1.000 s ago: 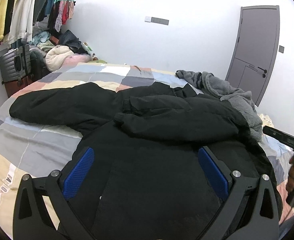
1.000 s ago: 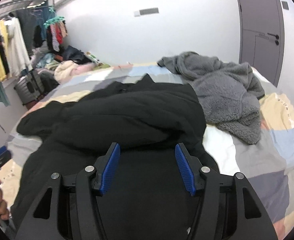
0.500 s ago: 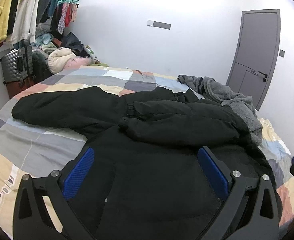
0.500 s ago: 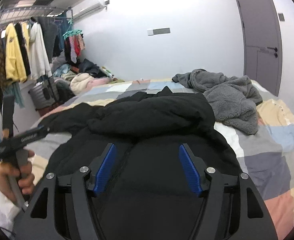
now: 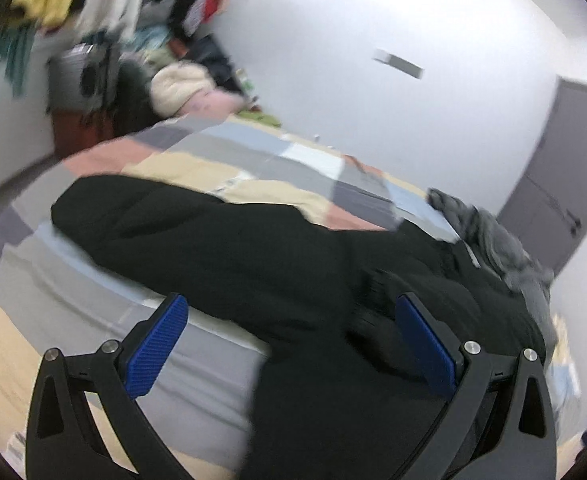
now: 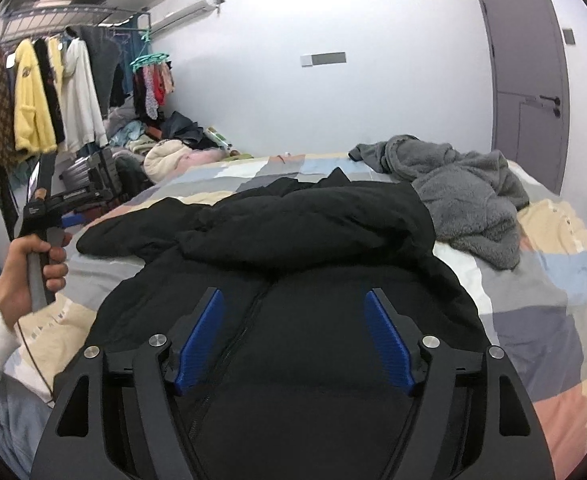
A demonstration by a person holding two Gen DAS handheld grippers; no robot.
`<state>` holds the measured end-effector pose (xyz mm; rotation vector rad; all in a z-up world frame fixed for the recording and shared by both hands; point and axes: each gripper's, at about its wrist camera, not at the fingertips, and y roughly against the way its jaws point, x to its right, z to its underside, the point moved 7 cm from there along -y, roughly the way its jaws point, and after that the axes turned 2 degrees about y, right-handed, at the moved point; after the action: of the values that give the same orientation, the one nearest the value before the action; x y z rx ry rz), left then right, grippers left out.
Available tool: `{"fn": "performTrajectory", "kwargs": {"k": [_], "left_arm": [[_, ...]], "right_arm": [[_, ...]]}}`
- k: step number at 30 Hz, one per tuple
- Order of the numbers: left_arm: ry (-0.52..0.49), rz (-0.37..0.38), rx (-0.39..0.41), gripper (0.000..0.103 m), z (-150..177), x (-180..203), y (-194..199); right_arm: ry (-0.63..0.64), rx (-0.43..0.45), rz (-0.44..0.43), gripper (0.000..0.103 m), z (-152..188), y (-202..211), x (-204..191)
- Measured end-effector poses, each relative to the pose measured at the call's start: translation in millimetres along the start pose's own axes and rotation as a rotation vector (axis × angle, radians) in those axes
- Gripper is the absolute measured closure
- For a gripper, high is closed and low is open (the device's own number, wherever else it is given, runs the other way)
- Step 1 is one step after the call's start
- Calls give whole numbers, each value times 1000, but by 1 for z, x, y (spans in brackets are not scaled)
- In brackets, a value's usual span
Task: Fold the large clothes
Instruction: 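Move the left tool to the other sleeve cuff and close on it, then lift the sleeve with the left gripper and fold it over the jacket body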
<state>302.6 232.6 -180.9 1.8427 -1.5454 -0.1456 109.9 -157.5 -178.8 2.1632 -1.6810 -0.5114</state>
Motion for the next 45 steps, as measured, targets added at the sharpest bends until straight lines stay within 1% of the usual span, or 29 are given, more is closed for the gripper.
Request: {"fn": "performTrajectory", "kwargs": {"k": [1,3,5,6,9,11,12,14,17,18,19,22,24,25,27,29,30,31,32,33,34,35,36,37,38,39,43,45], "left_arm": [[18,-7,-7,0,-4,-12,-5],[93,-33,-19,0,-15,-61,-21],[143,-61,-8,0,-20,-97,-31],[175,-91,-1,0,-23,-121,-36],[295,-90,6,0,-28,-180,-53],[351,-74,10,1,-29,-206,-62],[392,-73,18,1,-30,-225,-69],[446,-52,29,1,-31,-247,-79],[479,-42,49,4,-35,-268,-94],[486,-31,56,5,-36,-274,-99],[490,-23,59,5,-38,-278,-105],[493,-14,82,9,-45,-283,-117],[510,-13,75,9,-49,-286,-130],[519,-10,64,12,-49,-287,-135],[523,-14,35,12,-49,-286,-145],[543,-25,17,16,-51,-281,-149],[555,-20,12,25,-53,-279,-150],[561,-31,-1,40,-55,-274,-151],[550,-48,-12,48,-57,-271,-151],[519,-87,-21,62,-60,-265,-149],[504,-108,-20,74,-63,-262,-146],[499,-134,-6,79,-66,-258,-137],[511,-144,8,87,-67,-258,-131],[535,-144,31,92,-68,-259,-121],[556,-152,60,94,-70,-257,-108],[557,-168,76,96,-71,-257,-100],[486,-245,137,99,-79,-245,-62],[466,-257,177,100,-84,-235,-40]], "right_arm": [[0,-5,7,29,1,-2,1],[7,-17,17,26,2,-5,1],[13,-40,21,25,4,-12,0],[10,-53,21,25,5,-16,-1],[18,-77,33,25,6,-28,-4],[40,-95,52,25,6,-37,-8],[44,-108,59,24,6,-42,-11],[29,-140,60,23,6,-53,-15],[-13,-220,70,23,6,-69,-17],[-27,-218,73,23,4,-70,-18],[-26,-213,78,22,2,-70,-19],[-8,-187,149,20,-7,-70,-17],[-24,-191,151,20,-10,-74,-15],[-37,-194,152,20,-12,-75,-14],[-50,-199,147,18,-14,-78,-14],[-54,-198,143,16,-17,-79,-16],[-46,-196,145,14,-19,-80,-17],[-32,-192,152,12,-19,-79,-18],[-24,-191,154,11,-18,-78,-18],[-18,-189,152,10,-17,-77,-19],[-11,-191,149,10,-15,-76,-19],[-7,-196,144,10,-13,-76,-20],[-4,-198,139,10,-13,-76,-20],[1,-196,137,10,-11,-74,-21],[5,-194,137,10,-10,-73,-22],[12,-193,129,9,-9,-72,-24],[41,-170,96,9,-6,-62,-29],[41,-148,89,7,-6,-54,-26]]}}
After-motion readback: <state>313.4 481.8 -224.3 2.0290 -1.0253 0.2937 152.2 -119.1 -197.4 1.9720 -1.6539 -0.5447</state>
